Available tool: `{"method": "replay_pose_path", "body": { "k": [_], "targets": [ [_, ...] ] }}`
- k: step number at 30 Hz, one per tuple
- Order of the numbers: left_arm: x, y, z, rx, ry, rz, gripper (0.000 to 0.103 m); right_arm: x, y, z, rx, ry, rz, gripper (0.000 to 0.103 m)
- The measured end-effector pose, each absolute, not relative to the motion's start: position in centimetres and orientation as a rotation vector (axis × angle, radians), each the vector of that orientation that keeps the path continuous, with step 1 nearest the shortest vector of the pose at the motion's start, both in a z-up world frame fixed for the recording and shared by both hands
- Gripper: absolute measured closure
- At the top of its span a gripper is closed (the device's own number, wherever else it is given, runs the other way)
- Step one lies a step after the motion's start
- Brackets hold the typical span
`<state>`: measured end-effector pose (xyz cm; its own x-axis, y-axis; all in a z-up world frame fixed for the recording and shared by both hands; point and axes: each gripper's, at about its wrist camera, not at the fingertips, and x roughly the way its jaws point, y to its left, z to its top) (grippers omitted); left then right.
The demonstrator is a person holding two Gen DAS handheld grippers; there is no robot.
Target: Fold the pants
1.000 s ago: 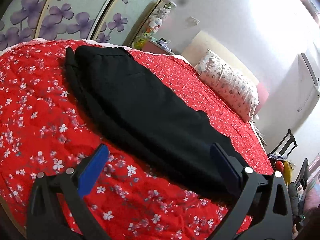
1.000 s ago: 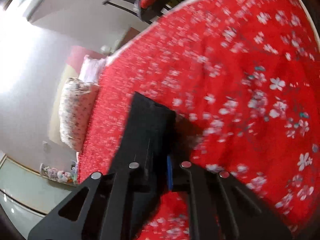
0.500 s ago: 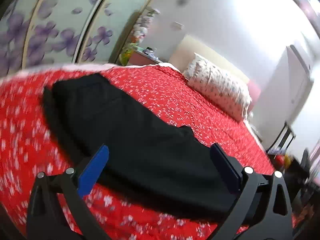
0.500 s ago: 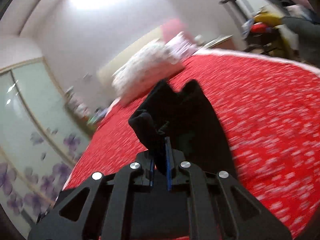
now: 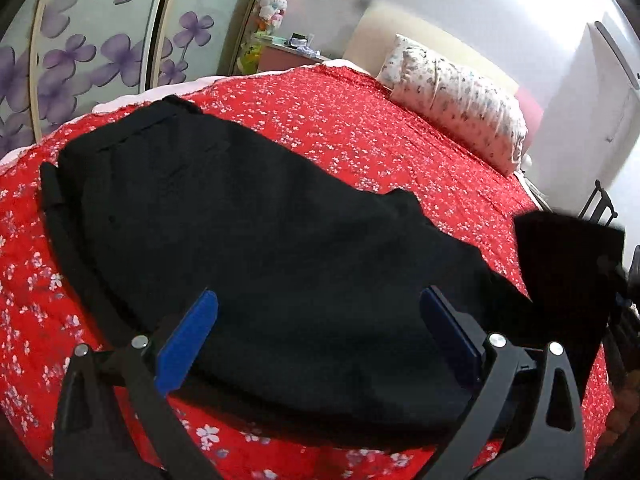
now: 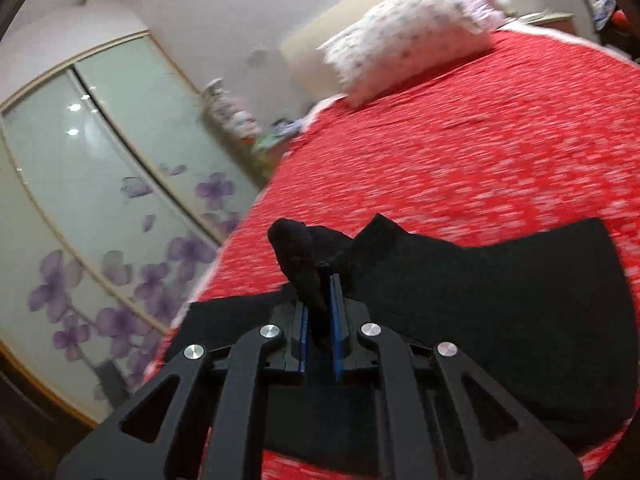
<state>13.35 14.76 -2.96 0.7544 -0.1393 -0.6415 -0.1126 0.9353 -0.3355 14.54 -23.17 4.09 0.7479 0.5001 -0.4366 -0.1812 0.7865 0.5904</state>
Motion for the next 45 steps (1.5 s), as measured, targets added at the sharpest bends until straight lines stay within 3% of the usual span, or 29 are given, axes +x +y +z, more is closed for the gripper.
{"method": "replay_pose_path", "body": {
  "k": [4,11,15,16,20,22,25,27,33,37,45],
  "targets": [
    [13.1,14.8,-3.2,-0.339,0.708,-0.01,0.002,16.6,-17.6,-0.7,0.44,0.827,0.379,0.093],
    [12.8,15.3,-3.3,-0.367,0.677,-0.02,0.002,15.8,-14.6,0.4,0.392,0.749,0.466,0.093],
    [12.5,15.2,-3.3,-0.349,0.67,-0.016,0.002,15.8,-10.6,-2.9,0.169,0.938,0.502,0.092],
    [12.4,15.3,-3.3,-0.349,0.667,-0.019,0.002,15.4,-10.1,-3.5,0.119,0.953,0.503,0.089],
    [11.8,15.8,-3.2,-0.377,0.652,-0.029,0.002,14.3,-10.9,-2.6,0.149,0.946,0.6,0.046],
    [11.6,16.3,-3.1,-0.404,0.645,-0.031,0.002,14.3,-12.2,-1.6,0.257,0.918,0.639,0.045],
    [11.5,17.0,-2.7,-0.442,0.65,-0.03,0.002,15.1,-13.0,-2.3,0.399,0.945,0.655,0.032],
    [11.5,17.9,-2.4,-0.484,0.667,-0.034,0.002,16.4,-12.3,-4.3,0.392,1.068,0.654,0.032],
    [10.8,22.5,-1.5,-0.605,0.741,-0.092,0.002,13.3,-15.2,-1.1,0.353,0.95,0.701,0.031],
    [9.8,25.6,-1.2,-0.674,0.761,-0.088,0.002,9.3,-19.5,1.0,0.287,0.827,0.708,0.023],
    [10.3,30.1,-4.5,-0.994,0.821,-0.069,0.006,6.3,-24.0,0.8,0.234,0.812,0.659,0.022]
  ]
}}
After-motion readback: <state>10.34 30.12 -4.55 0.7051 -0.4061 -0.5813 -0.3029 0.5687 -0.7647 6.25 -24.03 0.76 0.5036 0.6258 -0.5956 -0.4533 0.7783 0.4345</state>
